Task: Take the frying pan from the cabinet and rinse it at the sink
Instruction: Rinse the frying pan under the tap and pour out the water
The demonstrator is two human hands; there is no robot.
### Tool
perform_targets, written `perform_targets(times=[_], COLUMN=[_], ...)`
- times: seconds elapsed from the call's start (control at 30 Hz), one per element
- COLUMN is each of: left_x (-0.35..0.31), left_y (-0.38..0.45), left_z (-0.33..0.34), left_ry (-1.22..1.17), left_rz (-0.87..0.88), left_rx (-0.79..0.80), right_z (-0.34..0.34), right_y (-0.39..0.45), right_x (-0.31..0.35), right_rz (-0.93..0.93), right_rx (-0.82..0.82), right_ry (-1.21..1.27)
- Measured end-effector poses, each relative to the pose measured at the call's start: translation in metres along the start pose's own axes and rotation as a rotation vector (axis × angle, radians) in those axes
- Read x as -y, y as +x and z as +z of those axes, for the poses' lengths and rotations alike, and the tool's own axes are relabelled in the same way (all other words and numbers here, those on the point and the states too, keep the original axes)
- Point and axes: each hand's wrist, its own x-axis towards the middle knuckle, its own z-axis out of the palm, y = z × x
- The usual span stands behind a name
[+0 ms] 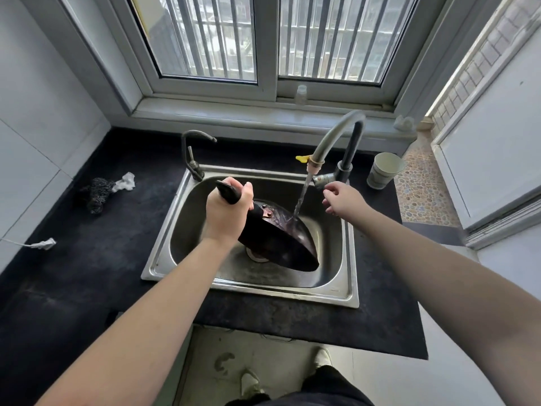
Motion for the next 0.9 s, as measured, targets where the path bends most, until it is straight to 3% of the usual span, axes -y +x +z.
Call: perform_targets(times=[0.4,0.63,0.9], left_x=[0.003,0.006,0.012], left_y=[-0.015,-0.035,-0.048], left_z=[0.007,0.001,-0.012], left_ry=[-0.103,-0.191,-0.281], left_rz=[0.002,-0.015,-0.025], left_rx=[-0.173,-0.189,-0.222], right_z=[0.002,-0.001,0.004], right_y=[0.071,0.093,0.106], right_x=[0.027,0.027,0.02], right_rz=[-0.206,-0.299,-0.299], right_rx=[0.171,0.098,0.174], right_ry=[-0.241,-0.3,-0.315])
